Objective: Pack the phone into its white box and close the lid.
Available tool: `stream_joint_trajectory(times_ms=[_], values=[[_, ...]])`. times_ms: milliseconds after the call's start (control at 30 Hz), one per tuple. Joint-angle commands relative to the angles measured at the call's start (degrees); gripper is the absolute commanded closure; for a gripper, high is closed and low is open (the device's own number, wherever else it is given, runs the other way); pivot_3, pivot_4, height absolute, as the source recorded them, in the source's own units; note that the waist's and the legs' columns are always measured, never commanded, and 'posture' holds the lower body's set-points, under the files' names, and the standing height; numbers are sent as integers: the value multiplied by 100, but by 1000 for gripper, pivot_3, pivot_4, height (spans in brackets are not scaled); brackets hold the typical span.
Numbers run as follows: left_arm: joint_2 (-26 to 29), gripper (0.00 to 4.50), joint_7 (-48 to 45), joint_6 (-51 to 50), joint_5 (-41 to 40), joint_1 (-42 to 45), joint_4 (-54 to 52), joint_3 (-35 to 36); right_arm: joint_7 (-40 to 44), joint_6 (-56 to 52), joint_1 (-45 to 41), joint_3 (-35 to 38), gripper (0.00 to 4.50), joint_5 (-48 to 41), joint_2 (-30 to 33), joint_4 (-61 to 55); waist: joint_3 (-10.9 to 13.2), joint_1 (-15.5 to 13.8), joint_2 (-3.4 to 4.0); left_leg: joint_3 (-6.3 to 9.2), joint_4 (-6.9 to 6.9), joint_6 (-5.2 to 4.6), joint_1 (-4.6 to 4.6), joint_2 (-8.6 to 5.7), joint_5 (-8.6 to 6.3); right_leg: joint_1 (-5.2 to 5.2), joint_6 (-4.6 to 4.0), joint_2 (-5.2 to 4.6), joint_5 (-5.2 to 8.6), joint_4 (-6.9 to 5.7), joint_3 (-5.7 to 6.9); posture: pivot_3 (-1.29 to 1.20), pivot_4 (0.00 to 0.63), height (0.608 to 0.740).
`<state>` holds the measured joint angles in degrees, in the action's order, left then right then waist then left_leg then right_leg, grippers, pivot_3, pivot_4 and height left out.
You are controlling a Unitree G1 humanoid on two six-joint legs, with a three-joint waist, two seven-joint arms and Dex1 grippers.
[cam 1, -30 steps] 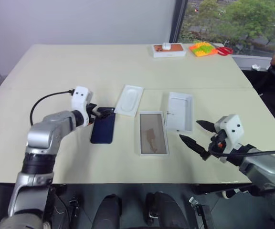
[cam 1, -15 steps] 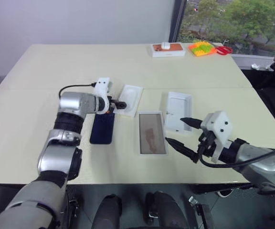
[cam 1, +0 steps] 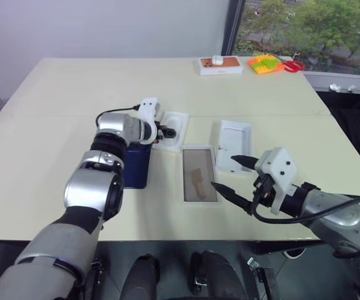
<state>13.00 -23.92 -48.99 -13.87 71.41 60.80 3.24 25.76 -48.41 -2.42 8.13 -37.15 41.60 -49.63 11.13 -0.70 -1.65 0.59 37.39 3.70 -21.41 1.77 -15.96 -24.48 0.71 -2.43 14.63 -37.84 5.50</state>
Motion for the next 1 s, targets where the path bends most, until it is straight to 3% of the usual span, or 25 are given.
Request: stream_joint_trajectory(times_ms=[33, 133, 167, 433, 533, 667, 867, 1000], values=[[-14, 2897, 70, 75, 44, 165, 156, 164, -26, 133, -31, 9, 0, 81, 23, -174, 0, 0, 0, 0, 0, 0, -1, 0, 0, 0, 0, 0, 0, 0, 0, 0, 150, 740], [-14, 4344, 120, 118, 41, 199, 239, 274, -43, 157, -57, -22, 0, 137, -8, -139, 0, 0, -1, -1, -1, 0, -1, 0, 0, 0, 1, -1, 1, 1, 0, 0, 150, 740], [-16, 4466, 136, 147, 11, 194, 242, 354, -49, 161, -58, -34, 0, 150, -17, -141, 1, -2, -1, -1, -1, 0, -1, -1, 0, 0, 1, -1, 1, 1, 0, 0, 150, 740], [177, 4466, -316, 294, -432, -35, -324, 982, -104, 175, -52, -72, 0, 188, -56, -172, 1, 18, -2, 0, -1, 1, 0, 1, 0, 0, 2, 0, 0, -1, 0, 0, 150, 740], [353, 4466, -864, -3, -886, -630, -1603, 1170, -107, 181, 7, -17, 0, 203, -53, -196, 2, 62, -2, -2, -6, 2, 2, 5, 1, -1, 0, 1, -1, 0, -1, 0, 150, 740], [497, 4466, -876, -463, -1394, -1694, -3623, 1347, -61, 222, 140, 108, 0, 207, -6, -217, 2, 92, -2, -2, -9, 9, 5, 10, 5, -2, -7, -7, -5, -7, -4, 0, 150, 740], [606, 4466, -649, -2233, -2483, -3042, -6259, 1460, 133, 381, 369, 325, 0, 301, 123, -71, 2, 108, -2, -1, 2, 11, 5, 8, 6, 0, 0, -14, -1, -12, -6, 0, 150, 740], [291, 4466, -203, -3300, -2938, -3437, -7306, 1451, 334, 487, 494, 501, 0, 373, 247, 67, 2, 19, -2, 0, 16, 11, 3, 4, 6, 2, -1, -8, -3, -15, -6, 0, 150, 740]])
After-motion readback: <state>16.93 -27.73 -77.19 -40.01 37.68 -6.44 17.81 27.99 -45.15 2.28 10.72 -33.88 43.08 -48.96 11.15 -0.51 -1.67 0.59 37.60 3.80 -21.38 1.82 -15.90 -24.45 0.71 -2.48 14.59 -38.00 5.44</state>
